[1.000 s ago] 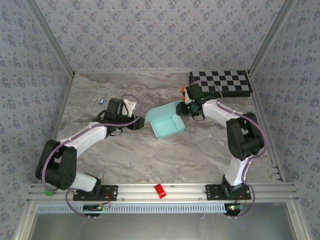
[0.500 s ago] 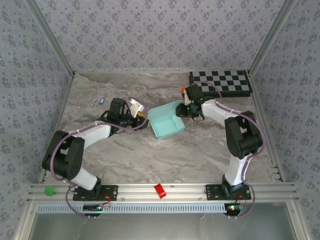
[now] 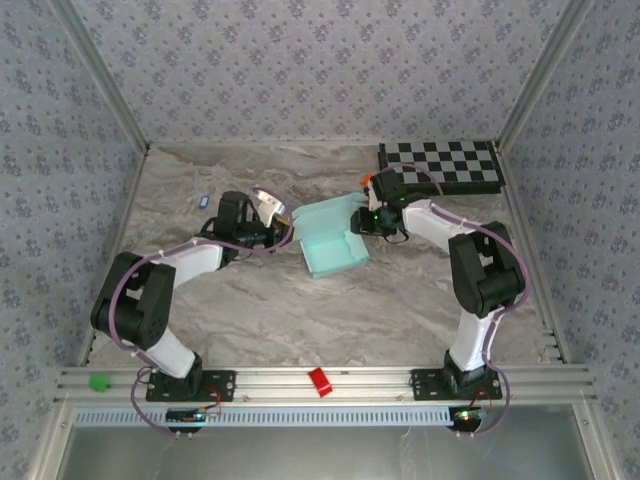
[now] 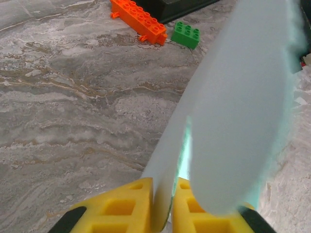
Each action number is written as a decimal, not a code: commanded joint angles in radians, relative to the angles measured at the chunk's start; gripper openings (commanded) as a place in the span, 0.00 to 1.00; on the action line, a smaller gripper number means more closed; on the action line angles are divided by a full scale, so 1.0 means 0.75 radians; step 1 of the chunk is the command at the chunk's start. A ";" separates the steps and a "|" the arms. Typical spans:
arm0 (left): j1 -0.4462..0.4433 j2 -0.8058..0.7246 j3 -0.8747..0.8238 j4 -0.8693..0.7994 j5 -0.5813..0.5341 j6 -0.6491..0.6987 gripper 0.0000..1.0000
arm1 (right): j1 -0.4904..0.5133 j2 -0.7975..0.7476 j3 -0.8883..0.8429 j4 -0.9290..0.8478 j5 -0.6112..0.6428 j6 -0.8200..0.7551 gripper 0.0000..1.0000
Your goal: Fold the paper box
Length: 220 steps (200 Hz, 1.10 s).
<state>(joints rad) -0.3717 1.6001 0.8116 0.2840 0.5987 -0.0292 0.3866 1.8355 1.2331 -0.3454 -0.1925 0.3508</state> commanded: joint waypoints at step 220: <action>0.007 -0.044 0.129 -0.223 0.072 0.218 0.00 | -0.010 -0.334 -0.483 0.458 -0.113 0.153 0.48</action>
<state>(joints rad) -0.3710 1.5970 0.8860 0.1333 0.6170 0.1089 0.3798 1.5780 0.8963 -0.1352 -0.2382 0.4126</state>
